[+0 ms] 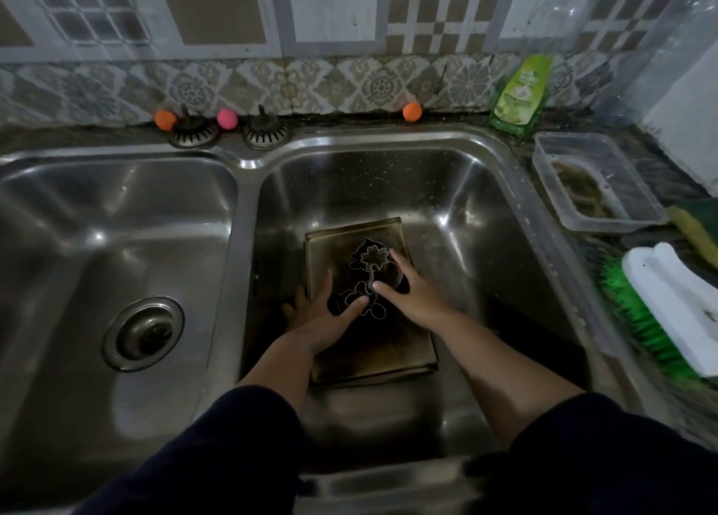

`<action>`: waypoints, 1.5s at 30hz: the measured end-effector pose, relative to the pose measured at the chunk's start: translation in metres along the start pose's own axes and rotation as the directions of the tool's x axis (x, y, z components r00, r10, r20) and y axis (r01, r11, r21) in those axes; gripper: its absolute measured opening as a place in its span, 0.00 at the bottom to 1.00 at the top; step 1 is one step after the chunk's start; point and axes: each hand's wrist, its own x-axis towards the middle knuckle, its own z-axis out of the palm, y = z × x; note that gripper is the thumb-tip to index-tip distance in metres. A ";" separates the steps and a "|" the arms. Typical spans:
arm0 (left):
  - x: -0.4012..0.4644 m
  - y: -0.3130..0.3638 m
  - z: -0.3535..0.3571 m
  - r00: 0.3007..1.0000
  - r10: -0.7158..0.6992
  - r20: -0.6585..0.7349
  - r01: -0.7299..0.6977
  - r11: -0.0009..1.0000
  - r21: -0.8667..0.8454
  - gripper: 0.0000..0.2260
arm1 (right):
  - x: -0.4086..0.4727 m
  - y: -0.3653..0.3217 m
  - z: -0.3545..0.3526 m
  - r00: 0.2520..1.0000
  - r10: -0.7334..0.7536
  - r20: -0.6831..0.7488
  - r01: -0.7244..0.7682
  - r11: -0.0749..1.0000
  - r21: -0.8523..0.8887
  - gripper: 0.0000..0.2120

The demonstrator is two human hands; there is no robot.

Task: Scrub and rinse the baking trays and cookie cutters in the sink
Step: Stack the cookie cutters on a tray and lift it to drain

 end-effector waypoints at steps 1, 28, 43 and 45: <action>0.001 0.001 0.000 1.000 -0.002 -0.001 0.002 1.000 -0.009 0.39 | 0.001 0.001 0.000 1.000 0.007 0.002 -0.007 0.999 0.045 0.38; -0.038 0.034 -0.030 0.954 0.254 -0.158 -0.292 0.907 -0.303 0.45 | -0.039 -0.049 -0.060 0.927 -0.320 -0.197 0.318 0.947 -0.041 0.38; -0.136 0.112 -0.106 0.620 0.582 -0.526 -0.749 0.639 -0.175 0.40 | -0.143 -0.176 -0.155 0.659 -0.619 -0.428 0.470 0.783 -0.409 0.41; -0.143 0.120 -0.113 0.581 0.600 -0.550 -0.778 0.609 -0.157 0.41 | -0.155 -0.189 -0.165 0.631 -0.639 -0.440 0.447 0.763 -0.467 0.41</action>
